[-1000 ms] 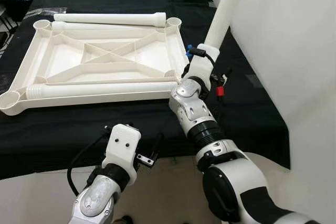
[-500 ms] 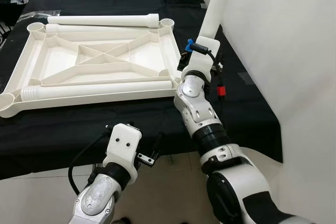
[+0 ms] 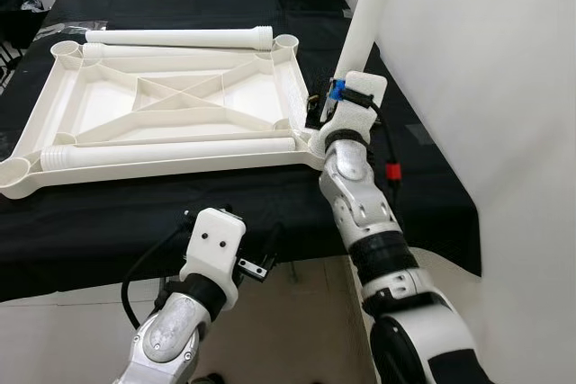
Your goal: Building children table
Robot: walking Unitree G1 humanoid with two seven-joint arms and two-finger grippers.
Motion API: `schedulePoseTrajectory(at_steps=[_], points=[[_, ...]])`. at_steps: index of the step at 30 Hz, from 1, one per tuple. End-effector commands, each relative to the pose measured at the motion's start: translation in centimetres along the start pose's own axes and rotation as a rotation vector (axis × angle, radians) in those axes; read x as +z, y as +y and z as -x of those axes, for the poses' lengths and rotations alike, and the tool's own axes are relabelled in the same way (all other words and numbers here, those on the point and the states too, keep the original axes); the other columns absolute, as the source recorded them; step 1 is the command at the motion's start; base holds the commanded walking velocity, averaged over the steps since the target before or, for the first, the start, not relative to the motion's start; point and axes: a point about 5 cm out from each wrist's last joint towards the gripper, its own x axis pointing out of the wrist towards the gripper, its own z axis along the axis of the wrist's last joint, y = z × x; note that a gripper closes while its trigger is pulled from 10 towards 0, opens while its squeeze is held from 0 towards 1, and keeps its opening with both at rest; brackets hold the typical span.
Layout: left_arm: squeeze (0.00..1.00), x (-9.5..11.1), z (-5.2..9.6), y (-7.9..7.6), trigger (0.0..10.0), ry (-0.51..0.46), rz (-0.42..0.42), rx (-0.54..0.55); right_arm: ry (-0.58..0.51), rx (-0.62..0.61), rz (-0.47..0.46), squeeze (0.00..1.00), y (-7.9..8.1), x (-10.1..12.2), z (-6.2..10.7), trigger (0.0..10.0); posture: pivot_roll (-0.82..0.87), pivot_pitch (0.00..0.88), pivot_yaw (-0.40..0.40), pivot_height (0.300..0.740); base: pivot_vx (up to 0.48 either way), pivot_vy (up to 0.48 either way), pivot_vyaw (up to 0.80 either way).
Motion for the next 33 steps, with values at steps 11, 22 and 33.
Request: schedulePoseTrajectory(at_steps=[11,22,33], points=[[0.00,-0.6,0.0,0.0,10.0,0.018,-0.007,-0.003,0.007,0.191,-0.082,0.00,-1.2,0.6,-1.3,10.0,0.09,0.178,-0.085,0.740,0.000,0.000,0.00],[0.00,-0.5,-0.1,-0.1,10.0,0.011,-0.007,-0.002,-0.001,0.254,-0.077,0.00,-3.1,2.4,-3.3,10.0,0.09,0.181,-0.091,0.740,0.000,0.000,0.00],[0.00,-0.5,-0.1,-0.2,10.0,0.011,-0.003,-0.005,0.043,0.449,-0.095,0.00,-3.6,2.9,-3.8,10.0,0.10,0.184,-0.090,0.740,0.000,0.000,0.00]])
